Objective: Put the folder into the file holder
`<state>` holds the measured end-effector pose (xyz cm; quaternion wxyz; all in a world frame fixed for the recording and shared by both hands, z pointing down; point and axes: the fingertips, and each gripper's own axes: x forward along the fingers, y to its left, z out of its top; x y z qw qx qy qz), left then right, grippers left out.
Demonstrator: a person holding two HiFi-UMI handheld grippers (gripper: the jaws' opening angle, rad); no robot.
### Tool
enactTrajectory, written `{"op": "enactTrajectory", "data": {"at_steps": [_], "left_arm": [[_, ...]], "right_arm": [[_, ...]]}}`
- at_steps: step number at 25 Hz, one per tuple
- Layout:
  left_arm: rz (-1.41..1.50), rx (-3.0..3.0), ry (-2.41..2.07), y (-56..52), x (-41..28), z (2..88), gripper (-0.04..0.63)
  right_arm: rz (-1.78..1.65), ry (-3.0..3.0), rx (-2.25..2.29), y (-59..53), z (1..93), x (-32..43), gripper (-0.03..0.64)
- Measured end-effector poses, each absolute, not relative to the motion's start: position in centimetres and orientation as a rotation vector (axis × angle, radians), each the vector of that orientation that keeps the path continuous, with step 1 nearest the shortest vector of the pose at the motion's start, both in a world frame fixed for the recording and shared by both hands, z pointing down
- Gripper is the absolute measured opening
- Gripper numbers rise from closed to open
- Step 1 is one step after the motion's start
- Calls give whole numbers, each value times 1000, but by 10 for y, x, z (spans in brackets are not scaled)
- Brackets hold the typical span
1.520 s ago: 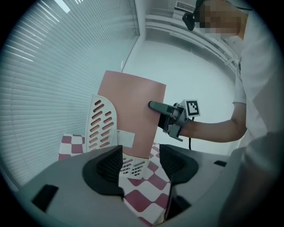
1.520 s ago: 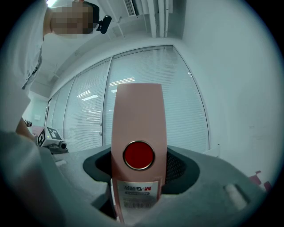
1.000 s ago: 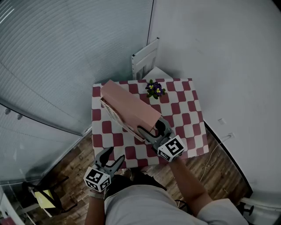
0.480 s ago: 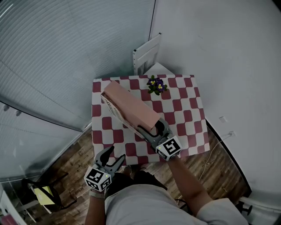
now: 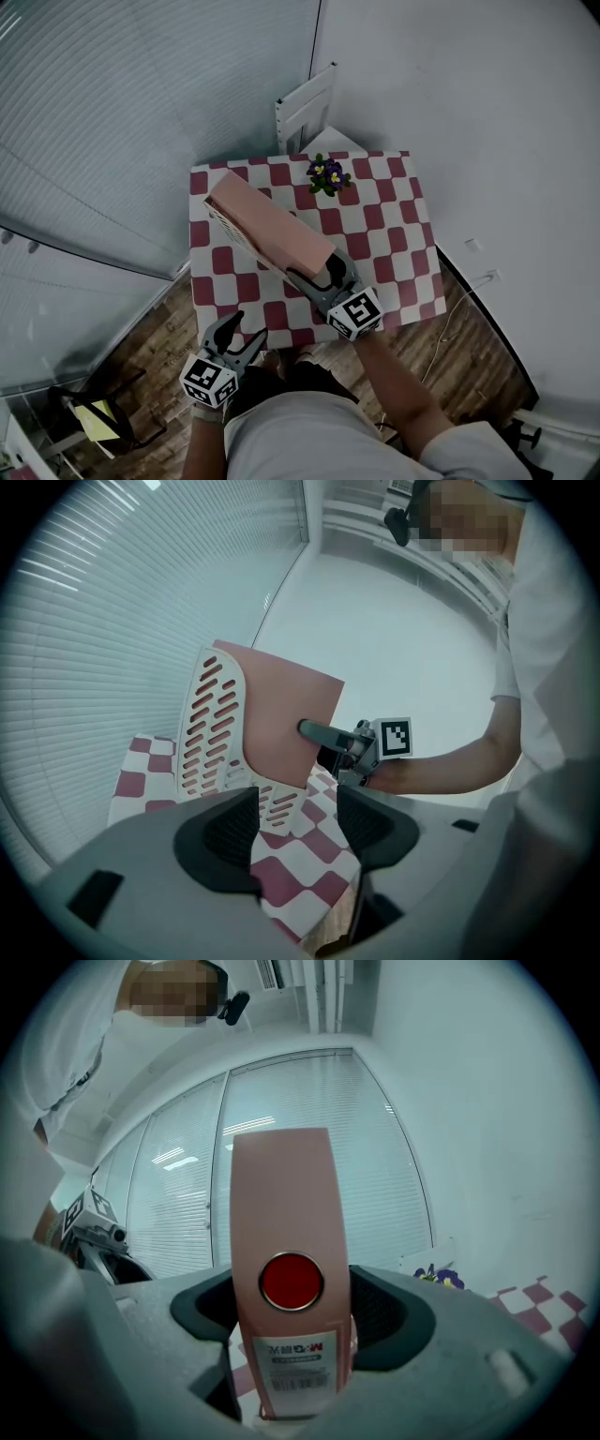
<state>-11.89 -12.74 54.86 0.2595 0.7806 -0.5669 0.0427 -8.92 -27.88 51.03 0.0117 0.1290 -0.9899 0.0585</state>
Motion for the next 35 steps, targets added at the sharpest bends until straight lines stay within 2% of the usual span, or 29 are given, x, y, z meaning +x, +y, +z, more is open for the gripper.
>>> {"op": "enactTrajectory", "data": {"at_steps": [13,24,35], "left_arm": [[114,2230,-1463,-153,-99,535,239],[123,2346,-1354,-179,-63,517,239],[112,2449,-1247,-202,-22,497,238]], "right_arm": [[130,-3038,526,-277,497,-48,316],[238,-3025,810,-288,470,33,314],[221,-2942,1020,-261,455,99,256]]}}
